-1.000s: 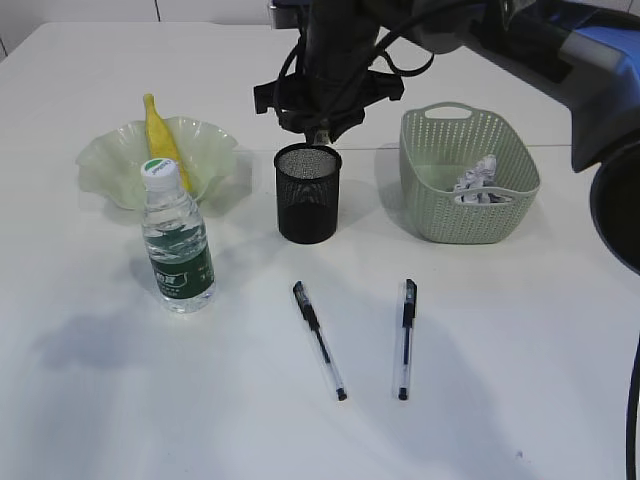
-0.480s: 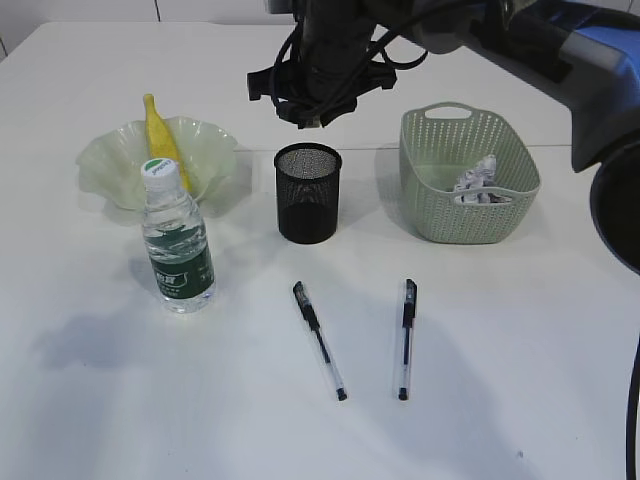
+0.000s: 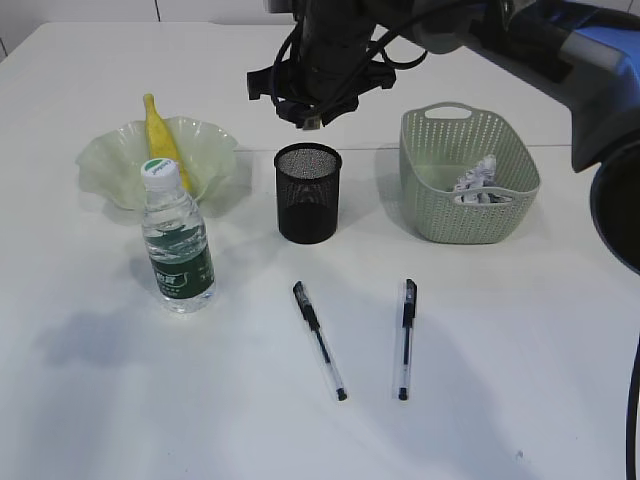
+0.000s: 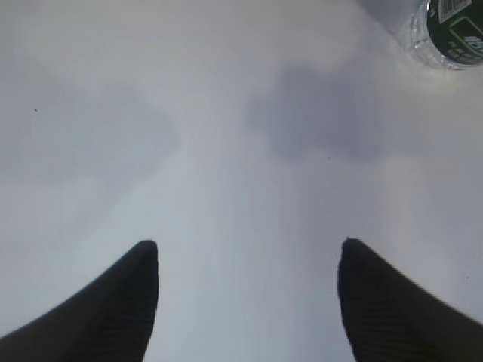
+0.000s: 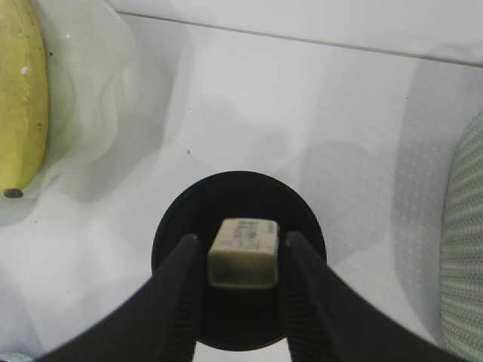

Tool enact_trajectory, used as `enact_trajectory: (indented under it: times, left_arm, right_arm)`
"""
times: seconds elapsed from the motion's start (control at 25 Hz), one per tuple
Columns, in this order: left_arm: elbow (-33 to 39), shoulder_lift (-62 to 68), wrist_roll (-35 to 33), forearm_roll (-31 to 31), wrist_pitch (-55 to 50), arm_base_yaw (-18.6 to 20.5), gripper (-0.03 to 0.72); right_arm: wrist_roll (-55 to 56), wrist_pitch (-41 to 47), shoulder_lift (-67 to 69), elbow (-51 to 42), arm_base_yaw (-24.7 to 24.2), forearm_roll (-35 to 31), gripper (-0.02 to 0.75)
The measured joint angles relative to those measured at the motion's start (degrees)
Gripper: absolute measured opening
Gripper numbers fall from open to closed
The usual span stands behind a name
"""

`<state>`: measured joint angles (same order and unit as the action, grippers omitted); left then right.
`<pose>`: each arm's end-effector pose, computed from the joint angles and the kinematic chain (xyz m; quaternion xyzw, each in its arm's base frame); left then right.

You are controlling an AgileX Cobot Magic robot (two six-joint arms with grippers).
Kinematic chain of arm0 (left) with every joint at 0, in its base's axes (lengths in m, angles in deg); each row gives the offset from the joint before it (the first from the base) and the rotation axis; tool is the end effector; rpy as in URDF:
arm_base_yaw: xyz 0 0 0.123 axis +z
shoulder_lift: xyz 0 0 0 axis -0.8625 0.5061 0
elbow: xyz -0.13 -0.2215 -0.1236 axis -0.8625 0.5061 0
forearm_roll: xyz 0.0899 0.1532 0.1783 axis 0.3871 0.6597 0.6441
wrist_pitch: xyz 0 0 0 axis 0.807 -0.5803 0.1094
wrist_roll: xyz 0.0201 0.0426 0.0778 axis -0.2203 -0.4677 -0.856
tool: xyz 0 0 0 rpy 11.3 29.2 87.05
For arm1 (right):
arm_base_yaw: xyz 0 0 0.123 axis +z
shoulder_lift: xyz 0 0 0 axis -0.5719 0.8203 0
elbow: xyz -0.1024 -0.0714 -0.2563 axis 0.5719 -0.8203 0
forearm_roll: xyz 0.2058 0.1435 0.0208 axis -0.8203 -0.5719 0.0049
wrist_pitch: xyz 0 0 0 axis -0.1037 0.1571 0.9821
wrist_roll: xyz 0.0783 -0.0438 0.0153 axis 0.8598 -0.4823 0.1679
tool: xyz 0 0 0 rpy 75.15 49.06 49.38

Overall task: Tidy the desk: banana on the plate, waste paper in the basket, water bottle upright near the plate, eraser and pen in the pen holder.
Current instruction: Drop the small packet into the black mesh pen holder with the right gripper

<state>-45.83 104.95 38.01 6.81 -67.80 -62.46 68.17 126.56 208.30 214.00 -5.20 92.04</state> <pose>0.2250 -0.0129 0.2579 -0.0371 0.9805 -0.0263 0.1913 0.4684 0.2464 0.2611 -0.0767 0.9487 0.0286 0.3053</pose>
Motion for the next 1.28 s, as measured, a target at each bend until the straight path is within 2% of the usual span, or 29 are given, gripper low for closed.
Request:
enact_trajectory:
  times: [0.16,0.4,0.6,0.96,1.12,1.28]
  left_arm:
    - [0.0,0.0,0.0,0.0,0.0,0.0,0.52]
    - [0.0,0.0,0.0,0.0,0.0,0.0,0.52]
    - [0.0,0.0,0.0,0.0,0.0,0.0,0.52]
    - [0.0,0.0,0.0,0.0,0.0,0.0,0.52]
    - [0.0,0.0,0.0,0.0,0.0,0.0,0.52]
    - [0.0,0.0,0.0,0.0,-1.0,0.0,0.52]
  right_arm:
    - [0.0,0.0,0.0,0.0,0.0,0.0,0.292]
    - [0.0,0.11,0.0,0.0,0.0,0.0,0.305]
    - [-0.82,6.36,0.0,0.0,0.0,-0.38,0.305]
    - [-8.65,9.41,-1.89,0.0,-0.09,-8.85,0.305]
    - [-9.57,9.41,-4.17,-0.31,-0.09,-9.81,0.305]
    - [-10.36,9.41,-7.31,-6.59,-0.09,-9.9,0.305]
